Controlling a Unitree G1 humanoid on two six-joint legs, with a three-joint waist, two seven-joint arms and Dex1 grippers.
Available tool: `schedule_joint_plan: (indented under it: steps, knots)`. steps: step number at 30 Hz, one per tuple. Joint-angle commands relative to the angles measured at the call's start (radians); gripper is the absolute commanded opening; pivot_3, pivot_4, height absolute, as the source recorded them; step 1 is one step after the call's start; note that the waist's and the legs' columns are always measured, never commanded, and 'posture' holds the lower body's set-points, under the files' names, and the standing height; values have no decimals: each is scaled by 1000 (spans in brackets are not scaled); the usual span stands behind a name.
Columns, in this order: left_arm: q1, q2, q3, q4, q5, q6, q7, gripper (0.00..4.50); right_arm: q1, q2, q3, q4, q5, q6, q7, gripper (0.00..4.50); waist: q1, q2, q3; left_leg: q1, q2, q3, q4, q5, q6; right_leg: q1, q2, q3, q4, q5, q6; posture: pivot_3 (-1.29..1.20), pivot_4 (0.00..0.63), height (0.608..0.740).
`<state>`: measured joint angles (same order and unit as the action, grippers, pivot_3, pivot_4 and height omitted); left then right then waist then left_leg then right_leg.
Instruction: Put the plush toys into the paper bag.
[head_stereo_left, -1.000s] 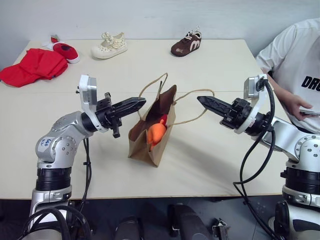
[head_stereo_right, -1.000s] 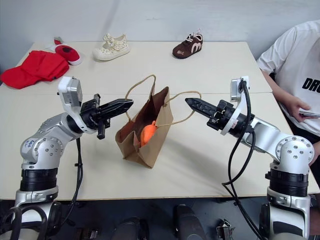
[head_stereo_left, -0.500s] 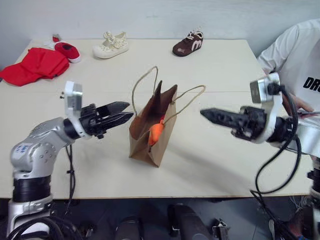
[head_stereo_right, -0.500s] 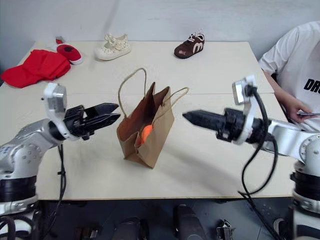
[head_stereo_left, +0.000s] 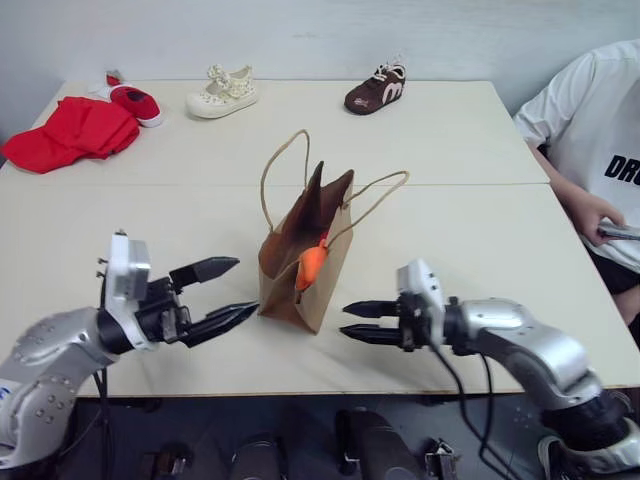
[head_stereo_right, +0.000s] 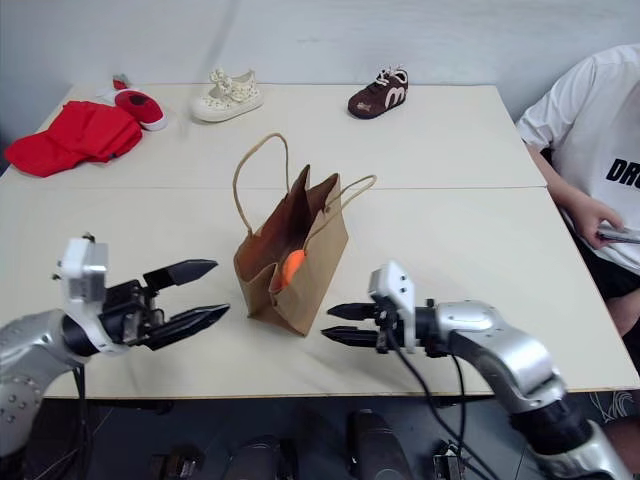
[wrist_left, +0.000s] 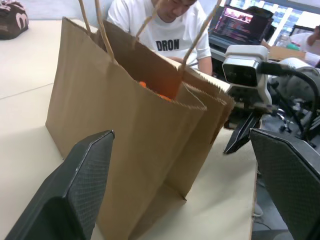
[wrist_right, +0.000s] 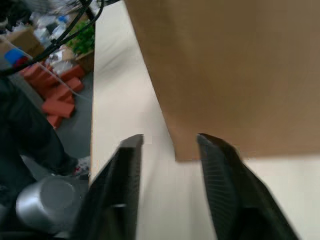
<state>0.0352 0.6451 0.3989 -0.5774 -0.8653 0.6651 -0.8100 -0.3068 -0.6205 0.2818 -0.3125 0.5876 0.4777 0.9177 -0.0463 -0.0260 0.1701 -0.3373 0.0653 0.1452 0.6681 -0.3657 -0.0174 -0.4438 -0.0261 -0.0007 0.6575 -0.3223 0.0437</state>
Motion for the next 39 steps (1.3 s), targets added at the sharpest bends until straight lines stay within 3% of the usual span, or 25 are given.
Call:
schedule_joint_plan:
  steps: [1,2,10,15,25,28,34,39]
  knots:
    - [2,-41,-44,-36,87,-95,62,4500,-41,62,8,28,-56,-65,9,315,5,0,0,0,0,0,0,0,0,0,0,0,0,0,0,0,150,740]
    - [4,-52,-57,-33,108,-116,71,4500,-51,79,15,38,-67,-68,14,9,5,0,0,0,0,0,1,0,0,0,0,0,1,0,0,0,150,740]
    - [14,-93,-135,-40,143,-189,76,4500,-115,184,79,105,-166,-100,44,9,6,0,0,1,0,0,0,0,1,0,0,0,1,0,-1,0,150,740]
    - [-23,-85,-185,11,242,-267,78,4500,-166,268,92,184,-227,-125,23,9,1,0,0,1,0,1,1,0,0,0,0,0,3,-1,-2,0,150,740]
    - [-93,-160,-266,130,370,-360,144,4500,-203,343,101,281,-304,-180,29,9,-5,0,0,1,0,1,1,0,1,0,0,0,3,-1,-2,0,150,740]
    - [-110,-189,-270,151,376,-355,174,3927,-201,353,93,280,-310,-178,28,0,-8,0,0,1,1,1,1,0,1,0,0,0,4,-1,-2,0,150,740]
    - [-147,-189,-259,184,366,-367,156,2033,-167,321,76,247,-311,-175,41,0,-8,0,0,1,1,1,2,0,1,0,0,-1,4,-1,-2,0,150,740]
    - [-179,-116,-230,244,302,-359,14,405,-98,249,5,170,-262,-111,36,0,-4,-1,0,1,0,1,3,0,1,0,-1,-1,4,-1,-2,0,150,740]
